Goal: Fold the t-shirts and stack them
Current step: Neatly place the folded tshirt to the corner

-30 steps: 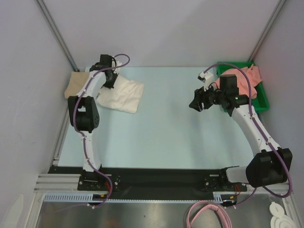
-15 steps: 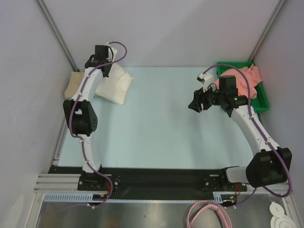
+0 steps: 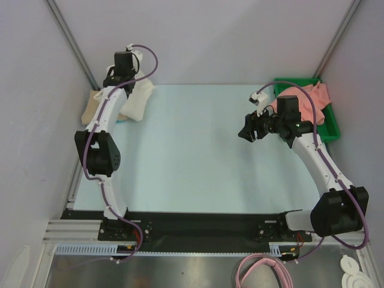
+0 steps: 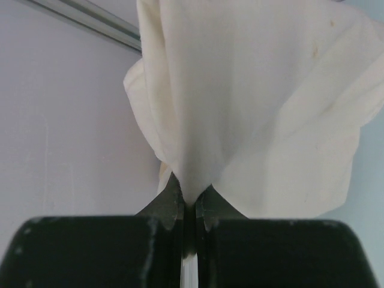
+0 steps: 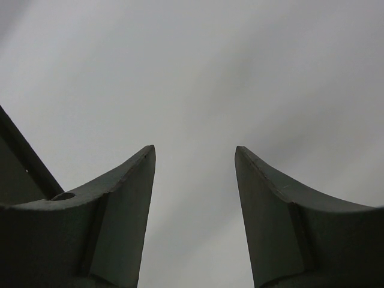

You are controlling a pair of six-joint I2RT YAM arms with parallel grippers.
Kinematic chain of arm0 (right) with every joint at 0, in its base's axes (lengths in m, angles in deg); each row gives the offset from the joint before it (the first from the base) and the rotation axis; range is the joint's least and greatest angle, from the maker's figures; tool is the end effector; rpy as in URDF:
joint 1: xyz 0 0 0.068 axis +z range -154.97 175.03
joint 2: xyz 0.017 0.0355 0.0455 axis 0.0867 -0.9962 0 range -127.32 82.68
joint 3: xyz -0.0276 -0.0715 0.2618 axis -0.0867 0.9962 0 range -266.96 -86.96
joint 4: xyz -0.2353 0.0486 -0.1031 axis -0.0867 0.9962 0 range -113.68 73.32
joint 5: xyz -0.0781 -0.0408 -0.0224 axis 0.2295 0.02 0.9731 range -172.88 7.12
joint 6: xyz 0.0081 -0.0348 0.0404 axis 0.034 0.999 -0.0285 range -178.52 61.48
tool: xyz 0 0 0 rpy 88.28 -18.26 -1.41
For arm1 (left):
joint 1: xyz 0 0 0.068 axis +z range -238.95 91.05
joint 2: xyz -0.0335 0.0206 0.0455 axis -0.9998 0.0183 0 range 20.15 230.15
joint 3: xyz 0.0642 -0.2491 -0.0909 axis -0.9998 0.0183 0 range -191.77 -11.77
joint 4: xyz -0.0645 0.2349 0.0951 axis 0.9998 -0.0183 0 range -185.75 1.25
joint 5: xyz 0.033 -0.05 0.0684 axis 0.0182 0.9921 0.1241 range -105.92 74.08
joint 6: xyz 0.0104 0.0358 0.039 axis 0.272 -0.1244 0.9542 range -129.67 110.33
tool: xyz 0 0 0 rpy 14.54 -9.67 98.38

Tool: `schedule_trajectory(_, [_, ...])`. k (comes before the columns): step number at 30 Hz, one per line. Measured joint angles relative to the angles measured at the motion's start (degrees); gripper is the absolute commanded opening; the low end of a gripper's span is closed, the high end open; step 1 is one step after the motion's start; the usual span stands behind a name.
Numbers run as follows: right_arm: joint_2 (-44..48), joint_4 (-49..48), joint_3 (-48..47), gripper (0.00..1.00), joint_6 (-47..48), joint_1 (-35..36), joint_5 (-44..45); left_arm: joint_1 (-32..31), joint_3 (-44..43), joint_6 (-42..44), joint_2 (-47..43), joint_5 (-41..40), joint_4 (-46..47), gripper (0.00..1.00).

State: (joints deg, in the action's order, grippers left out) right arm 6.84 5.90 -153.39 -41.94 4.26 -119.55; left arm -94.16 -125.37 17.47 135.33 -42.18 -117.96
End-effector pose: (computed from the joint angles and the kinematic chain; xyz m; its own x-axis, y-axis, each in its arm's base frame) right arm 0.2795 0.0670 0.3241 -0.4278 -0.3013 -0.8522 -0.7395 0.6587 0.1384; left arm 0.4694 -0.0270 0.3514 -0.5893 0.4644 -0.6611 -0.0319 0.8043 0.5934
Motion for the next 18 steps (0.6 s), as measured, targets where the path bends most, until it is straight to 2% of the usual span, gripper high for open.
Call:
schedule_trajectory(5, [0.0,-0.04,0.0,0.61,0.0,0.0,0.0,-0.02,0.9,3.39,-0.22,-3.74,3.76,0.0])
schedule_trajectory(11, [0.0,-0.22,0.0,0.61,0.0,-0.11,0.0,-0.02,5.99,7.82,-0.42,-8.15,9.46,0.0])
schedule_trajectory(18, [0.0,-0.39,0.04,0.61,0.0,-0.48,0.0,0.55,10.73,14.73,1.16,-13.07,20.02,0.0])
